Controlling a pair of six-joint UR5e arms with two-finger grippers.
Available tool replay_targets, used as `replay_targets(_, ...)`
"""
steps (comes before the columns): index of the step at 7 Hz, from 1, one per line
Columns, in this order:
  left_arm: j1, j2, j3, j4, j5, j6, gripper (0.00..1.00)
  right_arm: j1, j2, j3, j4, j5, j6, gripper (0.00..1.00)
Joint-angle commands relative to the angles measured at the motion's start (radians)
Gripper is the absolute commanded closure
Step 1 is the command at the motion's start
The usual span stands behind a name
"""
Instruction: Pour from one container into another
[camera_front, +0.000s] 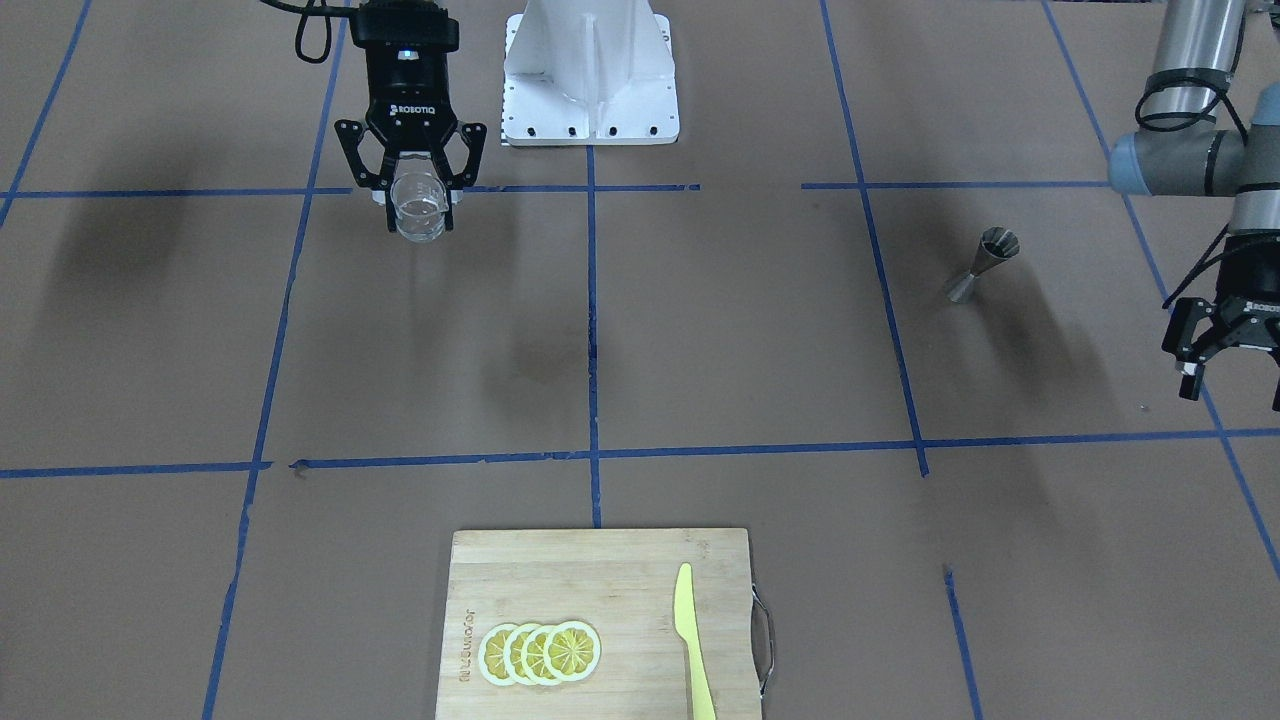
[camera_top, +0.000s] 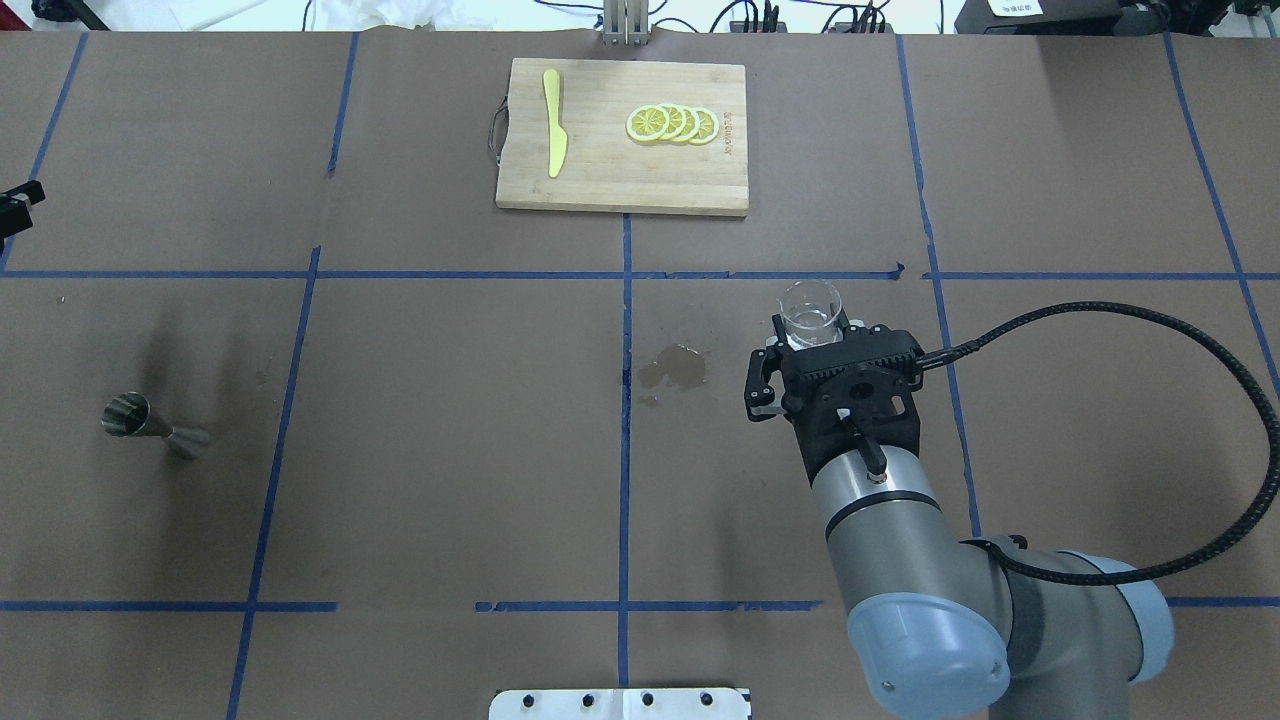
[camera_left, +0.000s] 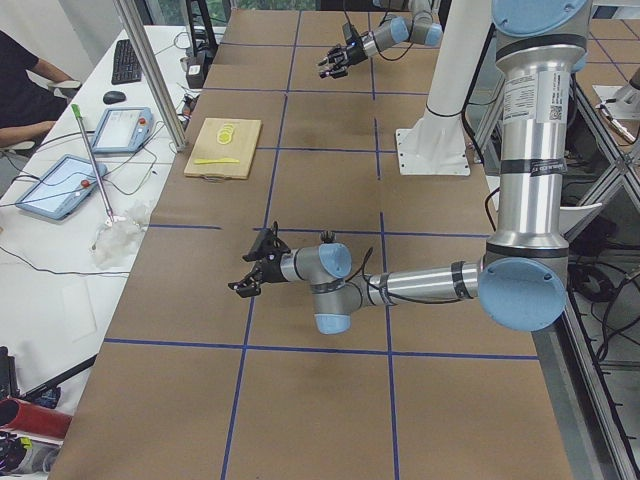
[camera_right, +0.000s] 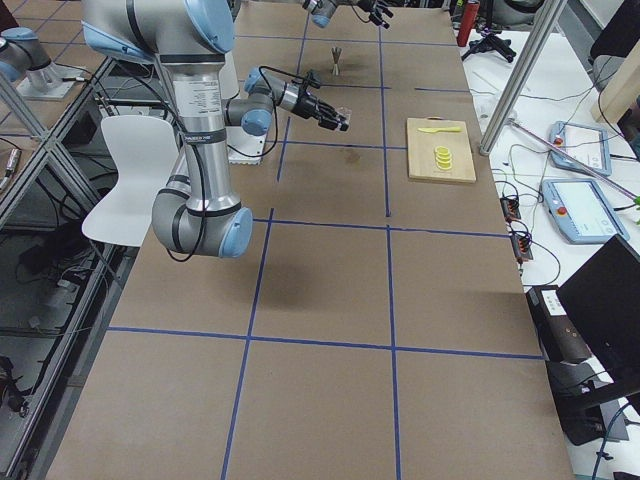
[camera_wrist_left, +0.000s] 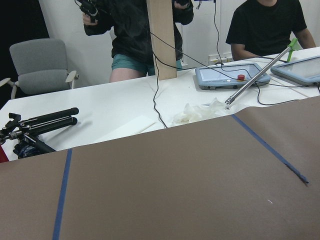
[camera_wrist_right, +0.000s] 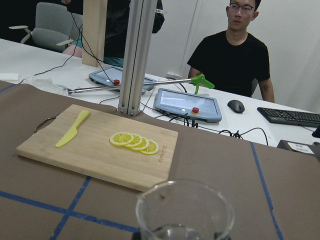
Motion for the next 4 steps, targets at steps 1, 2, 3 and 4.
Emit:
replay_targets(1,-0.102,-0.082,0.0,0.229,-0.116,0.023,0.0,0.012,-0.106,-0.138,0.312,0.0,0.029,1.0)
replay_targets(2,-0.172,-0.146,0.0,0.356,-0.237,0.032,0.0,0.009,-0.178,-0.181,0.438,0.0,0.026,1.0)
replay_targets(3,-0.249,-0.226,-0.002,0.541,-0.318,0.042,0.0,0.01,-0.201,-0.253,0.534,-0.006,0.031,1.0)
replay_targets(4,-0.287,-0.234,-0.002,0.601,-0.409,0.095,0.0,0.01,-0.234,-0.342,0.664,-0.024,0.038,1.0)
